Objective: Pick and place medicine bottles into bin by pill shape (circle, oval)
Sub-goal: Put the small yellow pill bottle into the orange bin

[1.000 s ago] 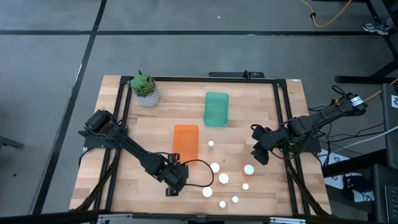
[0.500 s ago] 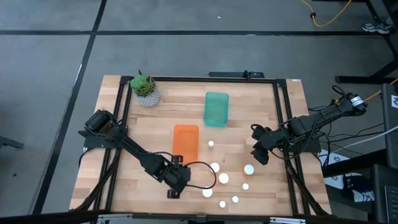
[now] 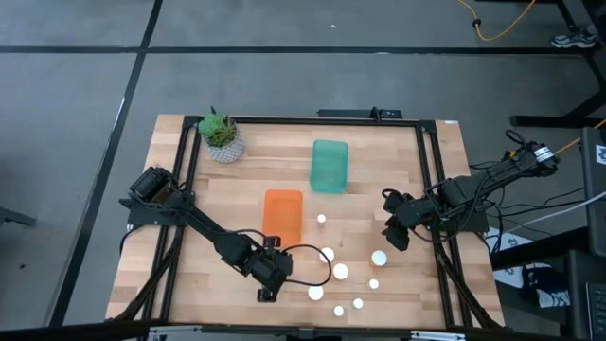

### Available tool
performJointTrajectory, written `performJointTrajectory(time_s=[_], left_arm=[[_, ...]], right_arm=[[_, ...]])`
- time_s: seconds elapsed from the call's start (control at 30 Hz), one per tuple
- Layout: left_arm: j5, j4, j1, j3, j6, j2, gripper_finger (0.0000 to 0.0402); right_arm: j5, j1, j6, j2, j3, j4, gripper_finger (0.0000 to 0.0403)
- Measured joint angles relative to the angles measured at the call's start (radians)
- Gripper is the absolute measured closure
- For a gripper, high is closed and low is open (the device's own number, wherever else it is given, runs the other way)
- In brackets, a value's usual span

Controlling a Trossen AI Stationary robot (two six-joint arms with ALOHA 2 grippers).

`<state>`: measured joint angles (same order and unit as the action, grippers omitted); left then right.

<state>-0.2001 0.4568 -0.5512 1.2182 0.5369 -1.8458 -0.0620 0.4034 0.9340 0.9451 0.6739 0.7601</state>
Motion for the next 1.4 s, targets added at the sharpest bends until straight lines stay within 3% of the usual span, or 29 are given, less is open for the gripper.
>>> performJointTrajectory(time_s=[0.67,1.1,1.4], left_arm=[[0.0,0.001,0.01,0.0,-0.05,0.0,0.0211],[-0.002,0.001,0.01,0.0,-0.063,0.0,0.0297],[-0.021,0.009,0.015,0.03,-0.156,0.011,0.0304]], right_arm=[[-0.016,0.0,-0.001,0.0,0.0,0.0,0.0226],[-0.024,0.0,-0.003,0.0,0.0,0.001,0.0226],[-0.024,0.0,-0.002,0.0,0.0,0.001,0.0226]])
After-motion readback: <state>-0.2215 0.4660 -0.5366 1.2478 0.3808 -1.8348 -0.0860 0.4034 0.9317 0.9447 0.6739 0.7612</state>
